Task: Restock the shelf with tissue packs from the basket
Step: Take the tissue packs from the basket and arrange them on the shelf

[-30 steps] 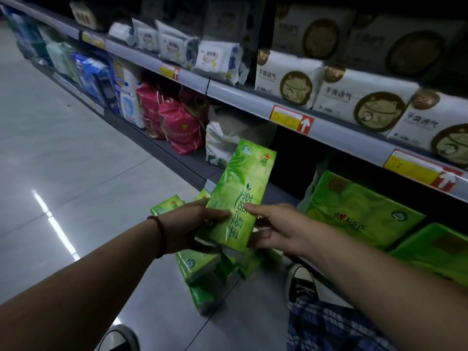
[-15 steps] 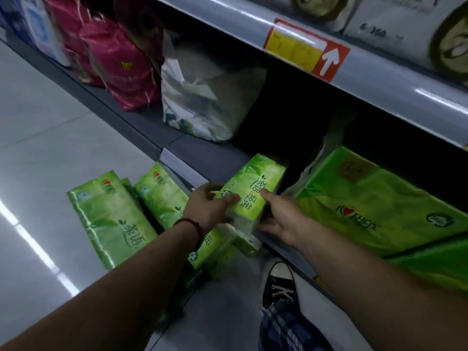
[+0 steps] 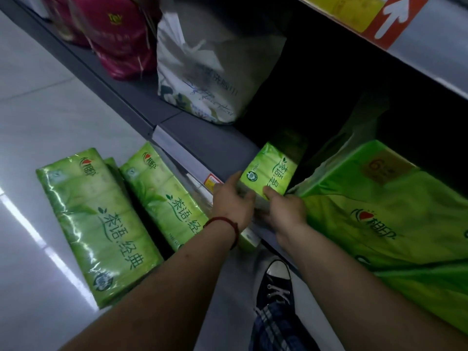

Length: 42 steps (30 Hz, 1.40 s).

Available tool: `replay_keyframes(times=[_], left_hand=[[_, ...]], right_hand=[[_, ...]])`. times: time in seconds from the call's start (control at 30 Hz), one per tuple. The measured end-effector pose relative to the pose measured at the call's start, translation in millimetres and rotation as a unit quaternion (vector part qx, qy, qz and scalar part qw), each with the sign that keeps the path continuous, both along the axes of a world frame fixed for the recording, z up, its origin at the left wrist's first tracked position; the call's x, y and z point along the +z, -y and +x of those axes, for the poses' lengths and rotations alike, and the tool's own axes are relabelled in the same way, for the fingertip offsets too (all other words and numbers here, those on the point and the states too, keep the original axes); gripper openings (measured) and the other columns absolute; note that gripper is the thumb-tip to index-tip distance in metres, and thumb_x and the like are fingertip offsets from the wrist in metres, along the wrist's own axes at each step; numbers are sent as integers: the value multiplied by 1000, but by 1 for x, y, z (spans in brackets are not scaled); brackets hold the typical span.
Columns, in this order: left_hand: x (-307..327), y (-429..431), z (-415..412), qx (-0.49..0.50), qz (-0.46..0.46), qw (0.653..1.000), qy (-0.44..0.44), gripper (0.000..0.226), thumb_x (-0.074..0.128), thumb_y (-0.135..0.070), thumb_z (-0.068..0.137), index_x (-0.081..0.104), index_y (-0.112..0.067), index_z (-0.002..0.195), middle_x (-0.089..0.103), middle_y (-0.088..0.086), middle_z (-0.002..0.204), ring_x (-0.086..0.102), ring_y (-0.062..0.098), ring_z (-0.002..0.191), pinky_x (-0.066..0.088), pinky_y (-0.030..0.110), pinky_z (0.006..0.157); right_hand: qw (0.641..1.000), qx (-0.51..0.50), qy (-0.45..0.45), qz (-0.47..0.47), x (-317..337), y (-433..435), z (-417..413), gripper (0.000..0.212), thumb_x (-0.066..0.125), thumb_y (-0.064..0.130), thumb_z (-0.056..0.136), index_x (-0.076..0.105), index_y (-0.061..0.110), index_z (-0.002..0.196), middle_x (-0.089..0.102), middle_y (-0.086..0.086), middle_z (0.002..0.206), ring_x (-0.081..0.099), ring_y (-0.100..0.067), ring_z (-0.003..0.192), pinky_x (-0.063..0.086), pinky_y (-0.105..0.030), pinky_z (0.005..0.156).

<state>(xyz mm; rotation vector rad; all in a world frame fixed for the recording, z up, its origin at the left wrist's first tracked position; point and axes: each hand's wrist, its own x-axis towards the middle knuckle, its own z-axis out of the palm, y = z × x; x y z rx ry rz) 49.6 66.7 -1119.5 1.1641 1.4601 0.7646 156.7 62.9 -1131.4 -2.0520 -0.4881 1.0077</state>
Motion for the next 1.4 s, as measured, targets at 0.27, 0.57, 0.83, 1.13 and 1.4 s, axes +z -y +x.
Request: replay_keyframes(times=[0.27, 0.57, 0.83, 1.13, 1.4], left_hand=[[14, -37, 8, -54, -30, 998, 25, 65, 60, -1, 91, 44, -13, 152, 64, 7, 121, 66, 27, 105, 58, 48, 95], [17, -53, 37, -137, -45, 989, 39, 55, 57, 1, 96, 49, -9, 149, 62, 4, 130, 56, 23, 127, 42, 29, 105], [1, -59, 43, -108, -78, 988, 79, 61, 65, -3, 79, 60, -23, 137, 69, -3, 124, 60, 20, 124, 44, 36, 114], [-14, -57, 36, -120, -74, 985, 96, 62, 52, 14, 94, 50, -13, 151, 59, 9, 147, 53, 24, 139, 44, 40, 116], [-19, -55, 22, -147, -44, 984, 93, 63, 52, 10, 98, 42, -15, 155, 61, 8, 144, 60, 26, 131, 50, 44, 110]], right_hand=[[996, -28, 85, -21, 2, -37, 2, 51, 68, 37, 95, 63, -4, 125, 70, -23, 122, 69, -41, 107, 59, -50, 92], [985, -44, 156, -57, -1, -46, 28, 39, 53, 22, 103, 62, -9, 126, 66, -27, 127, 65, -42, 115, 55, -45, 93], [986, -12, 167, 13, -10, -28, 18, 43, 53, 12, 100, 49, -10, 136, 59, -28, 135, 59, -41, 122, 47, -40, 94], [982, 16, 129, 138, -15, 13, 1, 51, 50, 0, 98, 38, -7, 147, 55, -20, 141, 58, -29, 129, 45, -24, 93], [976, -6, 104, 189, -18, 6, 7, 43, 55, 1, 98, 47, 5, 140, 60, -13, 137, 61, -22, 125, 49, -34, 105]])
